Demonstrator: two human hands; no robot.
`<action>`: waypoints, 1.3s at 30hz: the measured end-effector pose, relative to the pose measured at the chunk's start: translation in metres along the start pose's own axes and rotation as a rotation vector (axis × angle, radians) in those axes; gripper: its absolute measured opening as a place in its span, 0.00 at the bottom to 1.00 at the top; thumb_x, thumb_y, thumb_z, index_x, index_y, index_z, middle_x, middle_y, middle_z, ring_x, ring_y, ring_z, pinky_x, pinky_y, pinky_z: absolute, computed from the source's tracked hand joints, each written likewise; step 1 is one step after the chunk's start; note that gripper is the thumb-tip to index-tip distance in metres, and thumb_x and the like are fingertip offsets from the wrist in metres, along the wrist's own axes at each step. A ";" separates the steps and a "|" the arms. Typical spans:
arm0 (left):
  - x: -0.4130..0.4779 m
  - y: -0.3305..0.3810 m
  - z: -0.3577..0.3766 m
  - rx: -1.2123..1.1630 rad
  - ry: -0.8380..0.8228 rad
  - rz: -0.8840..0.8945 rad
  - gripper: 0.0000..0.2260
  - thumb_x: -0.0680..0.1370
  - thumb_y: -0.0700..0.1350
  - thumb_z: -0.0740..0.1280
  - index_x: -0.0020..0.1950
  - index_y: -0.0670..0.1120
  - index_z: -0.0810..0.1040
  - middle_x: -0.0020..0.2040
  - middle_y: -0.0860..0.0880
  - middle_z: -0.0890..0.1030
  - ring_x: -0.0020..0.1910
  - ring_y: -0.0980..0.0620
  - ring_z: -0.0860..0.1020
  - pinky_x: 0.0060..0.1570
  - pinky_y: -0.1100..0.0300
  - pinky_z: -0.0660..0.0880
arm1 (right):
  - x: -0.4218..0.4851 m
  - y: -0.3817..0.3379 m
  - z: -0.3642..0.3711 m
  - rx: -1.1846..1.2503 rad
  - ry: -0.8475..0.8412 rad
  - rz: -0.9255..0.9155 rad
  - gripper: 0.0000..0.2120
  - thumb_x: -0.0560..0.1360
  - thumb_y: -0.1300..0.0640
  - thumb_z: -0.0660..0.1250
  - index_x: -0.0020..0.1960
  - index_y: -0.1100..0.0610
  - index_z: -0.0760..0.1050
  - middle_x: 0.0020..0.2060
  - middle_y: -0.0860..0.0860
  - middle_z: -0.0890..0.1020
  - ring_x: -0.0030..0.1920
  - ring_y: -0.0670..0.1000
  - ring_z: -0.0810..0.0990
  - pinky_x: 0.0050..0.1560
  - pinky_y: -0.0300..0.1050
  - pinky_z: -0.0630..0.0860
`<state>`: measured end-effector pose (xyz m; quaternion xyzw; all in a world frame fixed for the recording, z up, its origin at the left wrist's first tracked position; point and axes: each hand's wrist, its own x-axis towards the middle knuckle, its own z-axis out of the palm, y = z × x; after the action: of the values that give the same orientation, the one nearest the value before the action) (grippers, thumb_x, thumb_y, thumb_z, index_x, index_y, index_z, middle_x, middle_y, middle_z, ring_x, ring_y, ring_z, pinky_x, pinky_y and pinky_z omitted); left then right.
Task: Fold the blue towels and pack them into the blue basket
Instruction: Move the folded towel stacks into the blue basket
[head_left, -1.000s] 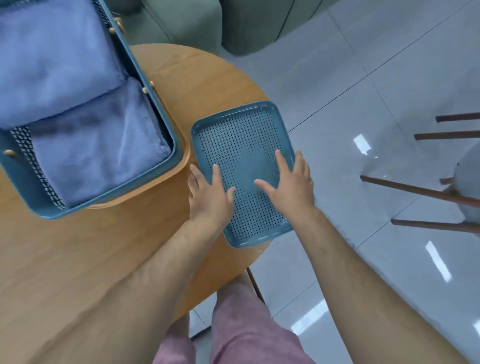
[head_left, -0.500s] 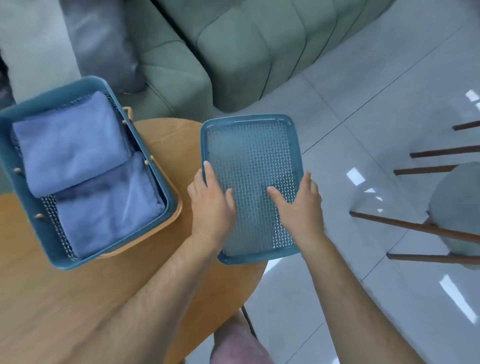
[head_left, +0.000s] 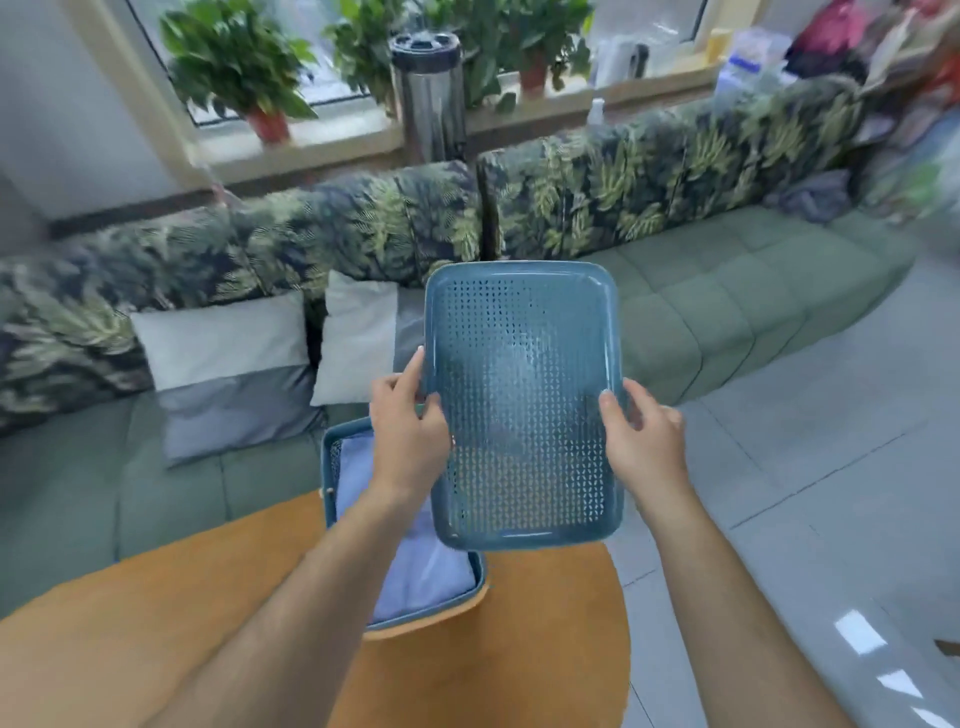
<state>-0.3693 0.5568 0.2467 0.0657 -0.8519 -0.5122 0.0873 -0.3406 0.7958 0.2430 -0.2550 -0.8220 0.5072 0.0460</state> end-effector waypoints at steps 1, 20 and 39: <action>0.001 0.004 -0.018 -0.016 0.027 -0.004 0.24 0.81 0.37 0.62 0.75 0.54 0.71 0.50 0.54 0.68 0.53 0.46 0.76 0.65 0.52 0.72 | -0.001 -0.012 0.007 0.050 -0.041 -0.016 0.22 0.81 0.43 0.64 0.73 0.47 0.72 0.60 0.50 0.71 0.61 0.50 0.75 0.72 0.50 0.69; -0.035 -0.093 -0.134 -0.016 -0.141 -0.397 0.30 0.71 0.39 0.78 0.67 0.52 0.67 0.63 0.49 0.69 0.59 0.51 0.75 0.58 0.56 0.75 | -0.036 -0.029 0.130 -0.318 -0.604 -0.080 0.39 0.61 0.35 0.81 0.64 0.47 0.69 0.58 0.43 0.79 0.58 0.47 0.79 0.59 0.51 0.77; -0.040 -0.203 -0.065 0.319 -0.170 -0.551 0.28 0.73 0.52 0.75 0.69 0.48 0.67 0.65 0.44 0.70 0.67 0.42 0.67 0.66 0.49 0.65 | -0.032 0.056 0.221 -0.681 -0.545 -0.009 0.57 0.64 0.33 0.77 0.81 0.53 0.50 0.73 0.54 0.61 0.74 0.57 0.59 0.73 0.56 0.64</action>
<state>-0.3118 0.4139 0.0939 0.2636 -0.8758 -0.3802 -0.1374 -0.3656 0.6220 0.0945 -0.1088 -0.9256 0.2556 -0.2572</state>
